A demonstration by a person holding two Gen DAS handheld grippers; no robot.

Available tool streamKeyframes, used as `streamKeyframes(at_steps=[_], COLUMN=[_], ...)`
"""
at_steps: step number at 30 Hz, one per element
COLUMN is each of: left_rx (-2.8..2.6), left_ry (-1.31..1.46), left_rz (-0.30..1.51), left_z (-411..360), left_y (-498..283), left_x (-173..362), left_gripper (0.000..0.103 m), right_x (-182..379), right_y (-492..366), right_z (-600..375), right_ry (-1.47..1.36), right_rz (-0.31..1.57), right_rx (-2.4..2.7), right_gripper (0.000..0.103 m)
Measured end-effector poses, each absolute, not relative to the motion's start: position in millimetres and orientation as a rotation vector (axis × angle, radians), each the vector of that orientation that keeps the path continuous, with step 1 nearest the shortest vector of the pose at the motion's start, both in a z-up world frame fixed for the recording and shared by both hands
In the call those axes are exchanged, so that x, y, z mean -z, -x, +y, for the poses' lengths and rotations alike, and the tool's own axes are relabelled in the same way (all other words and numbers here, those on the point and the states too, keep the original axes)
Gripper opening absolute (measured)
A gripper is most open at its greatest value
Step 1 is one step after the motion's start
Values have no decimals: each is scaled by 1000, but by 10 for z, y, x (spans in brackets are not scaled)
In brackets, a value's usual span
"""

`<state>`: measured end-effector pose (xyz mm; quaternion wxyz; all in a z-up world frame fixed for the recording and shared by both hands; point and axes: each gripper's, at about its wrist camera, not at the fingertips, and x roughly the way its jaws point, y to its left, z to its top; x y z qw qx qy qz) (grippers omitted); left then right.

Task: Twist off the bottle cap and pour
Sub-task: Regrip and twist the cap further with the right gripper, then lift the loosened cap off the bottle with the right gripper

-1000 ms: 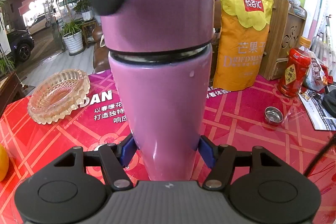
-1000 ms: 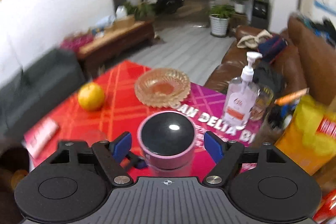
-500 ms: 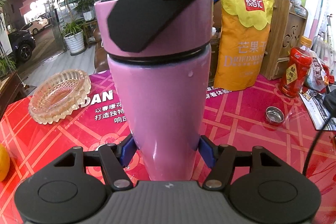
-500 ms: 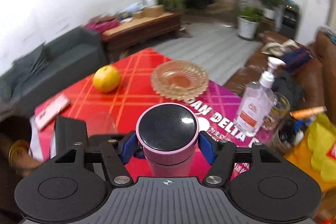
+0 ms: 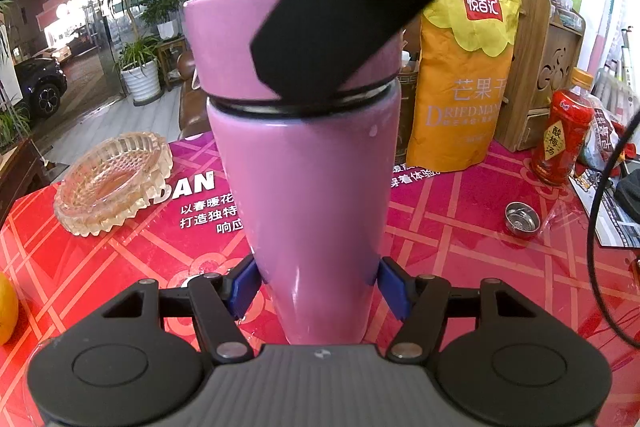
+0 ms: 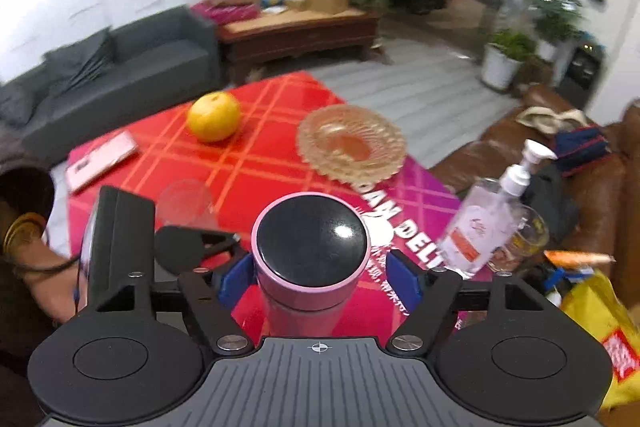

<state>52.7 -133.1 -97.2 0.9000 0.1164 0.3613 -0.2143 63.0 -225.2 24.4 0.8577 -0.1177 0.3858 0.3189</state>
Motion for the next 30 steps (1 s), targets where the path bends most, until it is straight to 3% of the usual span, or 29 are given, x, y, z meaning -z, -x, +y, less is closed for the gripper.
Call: streamKeyframes(at_steps=[5, 8, 20, 30], left_rx=[443, 443, 447, 452], left_ry=[-243, -245, -252, -249], left_rz=[748, 748, 750, 756], left_z=[-1328, -1335, -1369, -1386], left_y=[-529, -535, -487, -477], left_x=[976, 982, 935, 912], left_gripper=[66, 66, 66, 66], right_x=[-180, -184, -224, -212], right_y=[-526, -552, -713, -673], right_z=[-2276, -2293, -2418, -2531], right_ry=[81, 92, 236, 169], right_rz=[794, 792, 774, 742], right_rx=[-556, -567, -742, -754], right_gripper=[75, 65, 64, 64])
